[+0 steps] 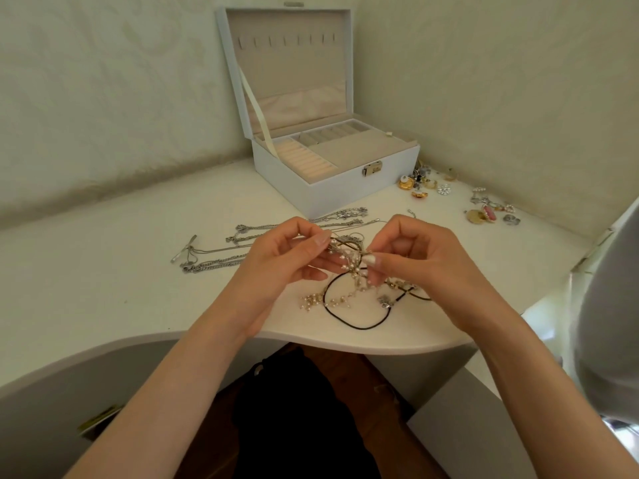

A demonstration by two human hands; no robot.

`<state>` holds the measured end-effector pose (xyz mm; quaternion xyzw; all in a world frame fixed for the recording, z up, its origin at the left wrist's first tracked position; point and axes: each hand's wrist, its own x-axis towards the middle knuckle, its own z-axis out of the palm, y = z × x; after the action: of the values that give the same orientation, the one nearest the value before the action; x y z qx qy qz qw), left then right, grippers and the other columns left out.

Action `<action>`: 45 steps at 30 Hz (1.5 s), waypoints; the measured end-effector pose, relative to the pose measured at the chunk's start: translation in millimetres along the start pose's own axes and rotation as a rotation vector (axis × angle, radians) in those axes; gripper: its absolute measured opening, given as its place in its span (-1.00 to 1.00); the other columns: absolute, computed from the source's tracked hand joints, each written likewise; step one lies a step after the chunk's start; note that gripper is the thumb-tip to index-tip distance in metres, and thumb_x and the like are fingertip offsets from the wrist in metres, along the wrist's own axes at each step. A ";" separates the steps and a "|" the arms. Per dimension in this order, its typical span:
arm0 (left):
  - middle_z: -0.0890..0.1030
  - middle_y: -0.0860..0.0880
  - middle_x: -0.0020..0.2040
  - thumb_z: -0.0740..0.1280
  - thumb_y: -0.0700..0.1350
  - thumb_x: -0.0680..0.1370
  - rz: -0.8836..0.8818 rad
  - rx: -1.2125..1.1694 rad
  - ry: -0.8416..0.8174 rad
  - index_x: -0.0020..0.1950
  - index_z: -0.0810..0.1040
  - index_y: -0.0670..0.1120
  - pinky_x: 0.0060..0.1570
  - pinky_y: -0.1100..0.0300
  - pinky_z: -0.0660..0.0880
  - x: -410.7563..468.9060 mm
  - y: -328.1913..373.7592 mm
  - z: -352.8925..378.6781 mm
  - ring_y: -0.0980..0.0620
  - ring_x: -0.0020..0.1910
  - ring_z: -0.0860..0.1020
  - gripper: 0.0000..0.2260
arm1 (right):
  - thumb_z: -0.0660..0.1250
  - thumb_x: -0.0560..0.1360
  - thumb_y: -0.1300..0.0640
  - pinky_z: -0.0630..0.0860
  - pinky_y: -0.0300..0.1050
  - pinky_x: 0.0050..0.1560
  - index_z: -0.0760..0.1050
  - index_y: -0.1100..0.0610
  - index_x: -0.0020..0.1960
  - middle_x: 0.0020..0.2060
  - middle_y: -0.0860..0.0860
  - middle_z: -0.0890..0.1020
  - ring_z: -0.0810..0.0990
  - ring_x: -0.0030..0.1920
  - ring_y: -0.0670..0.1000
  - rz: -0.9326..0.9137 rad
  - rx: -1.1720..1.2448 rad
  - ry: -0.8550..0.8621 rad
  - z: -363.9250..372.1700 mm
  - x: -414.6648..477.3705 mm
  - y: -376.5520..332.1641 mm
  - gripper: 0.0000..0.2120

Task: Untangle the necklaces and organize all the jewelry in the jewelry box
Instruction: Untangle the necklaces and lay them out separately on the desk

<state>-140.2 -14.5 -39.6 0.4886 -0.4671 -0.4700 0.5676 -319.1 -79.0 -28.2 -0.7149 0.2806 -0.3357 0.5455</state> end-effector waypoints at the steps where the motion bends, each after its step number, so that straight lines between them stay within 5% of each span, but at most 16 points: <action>1: 0.67 -0.08 -0.23 0.31 -0.05 0.42 0.002 -0.007 -0.001 -0.14 0.49 -0.12 -0.21 0.28 0.53 0.6 -0.2 -0.1 0.04 -0.20 0.64 -0.85 | 0.41 0.40 0.29 0.49 -0.31 -0.26 0.52 0.26 -0.16 -0.42 0.08 0.62 0.58 -0.36 -0.02 -0.002 -0.010 -0.005 -1.2 0.0 -0.1 -0.92; 8: 0.60 0.05 -0.31 0.34 -0.08 0.38 0.047 0.010 -0.015 -0.14 0.54 -0.12 -0.23 0.30 0.53 3.9 -0.8 5.2 0.16 -0.30 0.55 -0.86 | 0.45 0.29 0.02 0.40 -0.33 -0.35 0.56 0.13 -0.12 -0.48 0.03 0.58 0.50 -0.45 -0.10 -0.028 -0.147 -0.040 5.9 2.8 -0.1 -0.76; 15: 0.59 -0.01 -0.22 0.41 -0.10 0.30 0.059 0.027 -0.080 -0.05 0.55 -0.13 -0.21 0.30 0.51 3.7 -1.1 8.0 0.12 -0.25 0.59 -0.75 | 0.44 0.40 0.23 0.40 -0.32 -0.40 0.55 0.21 -0.19 -0.46 0.08 0.53 0.45 -0.48 -0.10 -0.051 -0.117 0.026 3.9 6.2 2.7 -0.93; 23: 0.63 0.08 -0.19 0.44 -0.22 0.28 0.056 0.051 -0.111 0.08 0.51 -0.10 -0.11 0.32 0.51 3.7 -4.2 8.7 0.12 -0.17 0.56 -0.62 | 0.38 0.42 0.18 0.37 -0.31 -0.47 0.50 0.19 -0.19 -0.50 0.00 0.52 0.39 -0.52 -0.07 -0.040 0.025 0.100 1.2 7.3 -1.0 -0.91; 28: 0.64 0.07 -0.15 0.41 -0.22 0.31 0.063 0.042 -0.083 0.09 0.52 -0.10 -0.09 0.36 0.48 2.7 -4.5 6.9 0.16 -0.13 0.57 -0.64 | 0.33 0.49 0.28 0.32 -0.33 -0.49 0.46 0.22 -0.18 -0.48 -0.09 0.53 0.37 -0.54 -0.09 -0.006 0.039 0.146 -1.5 7.1 0.4 -0.92; 36: 0.65 0.08 -0.17 0.32 -0.37 0.47 0.073 0.049 -0.070 0.07 0.53 -0.10 -0.21 0.43 0.43 1.9 -2.6 5.7 0.24 -0.18 0.57 -0.76 | 0.31 0.47 0.38 0.31 -0.26 -0.50 0.41 0.23 -0.17 -0.33 0.08 0.66 0.40 -0.53 -0.03 -0.005 0.052 0.124 -2.8 4.0 4.0 -0.88; 42: 0.65 0.07 -0.13 0.33 -0.32 0.47 0.074 0.058 -0.051 0.04 0.54 -0.08 -0.17 0.32 0.44 4.6 -0.7 6.5 0.18 -0.14 0.56 -0.79 | 0.47 0.31 0.11 0.37 -0.24 -0.39 0.44 0.10 -0.05 -0.22 0.09 0.67 0.40 -0.39 0.03 0.018 -0.017 0.012 3.7 2.8 5.2 -0.71; 45: 0.65 0.06 -0.14 0.37 -0.28 0.42 0.054 0.030 -0.028 0.03 0.55 -0.10 -0.17 0.29 0.46 5.4 -0.4 6.7 0.16 -0.14 0.57 -0.79 | 0.51 0.33 0.25 0.33 -0.21 -0.39 0.43 0.08 -0.09 -0.28 0.02 0.62 0.33 -0.37 0.06 -0.039 -0.071 0.013 6.1 4.1 9.1 -0.71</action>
<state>-146.2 -20.6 -39.0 0.4776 -0.4949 -0.4545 0.5660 -312.0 -80.8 -37.4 -0.7370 0.2820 -0.3404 0.5113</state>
